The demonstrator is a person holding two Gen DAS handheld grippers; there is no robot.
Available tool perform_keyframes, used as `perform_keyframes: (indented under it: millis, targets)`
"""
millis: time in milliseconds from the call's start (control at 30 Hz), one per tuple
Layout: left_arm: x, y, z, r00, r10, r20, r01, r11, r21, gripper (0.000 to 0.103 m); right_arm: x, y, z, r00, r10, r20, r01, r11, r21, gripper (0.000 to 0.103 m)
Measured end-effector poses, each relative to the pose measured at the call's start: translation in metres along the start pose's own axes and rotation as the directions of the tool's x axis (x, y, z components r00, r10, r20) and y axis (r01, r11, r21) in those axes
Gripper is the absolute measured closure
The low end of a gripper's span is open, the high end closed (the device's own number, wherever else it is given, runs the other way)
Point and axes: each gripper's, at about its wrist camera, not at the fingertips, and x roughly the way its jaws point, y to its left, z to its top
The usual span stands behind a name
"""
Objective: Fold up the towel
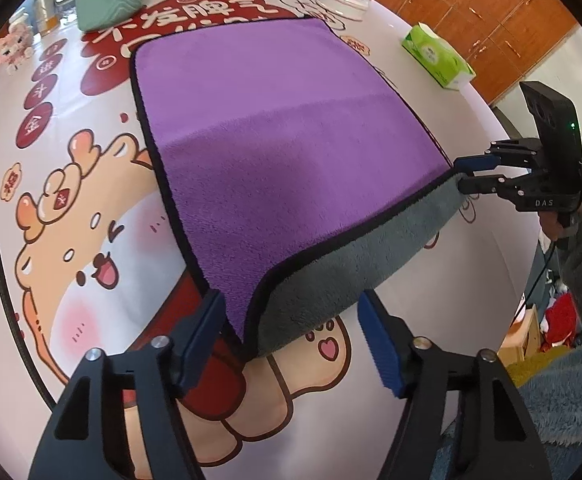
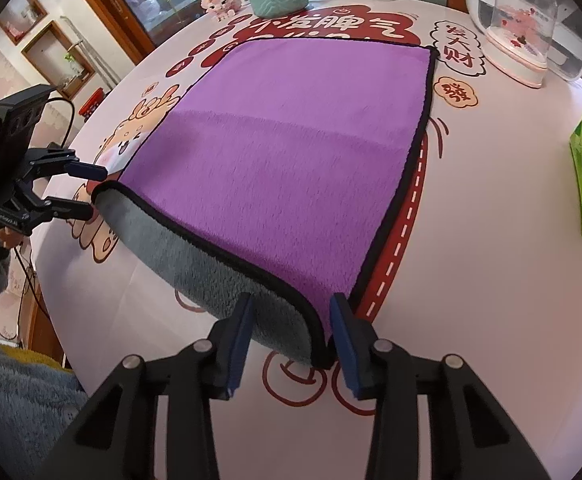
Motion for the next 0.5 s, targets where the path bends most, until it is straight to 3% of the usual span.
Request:
perform_keyframes:
  millis: [267, 500]
  targets:
    - [0.011, 0.004, 0.004, 0.999, -0.043, -0.031, 0.042, 0.999, -0.023, 0.060, 0.003, -0.003, -0.004, 1.000, 0.026, -0.017, -0.026, 1.000, -0.001, 0.079]
    - [0.016, 0.003, 0.003, 0.999, -0.002, -0.054, 0.001, 1.000, -0.028, 0.082, 0.001, -0.006, -0.006, 1.000, 0.025, -0.004, -0.025, 1.000, 0.008, 0.092]
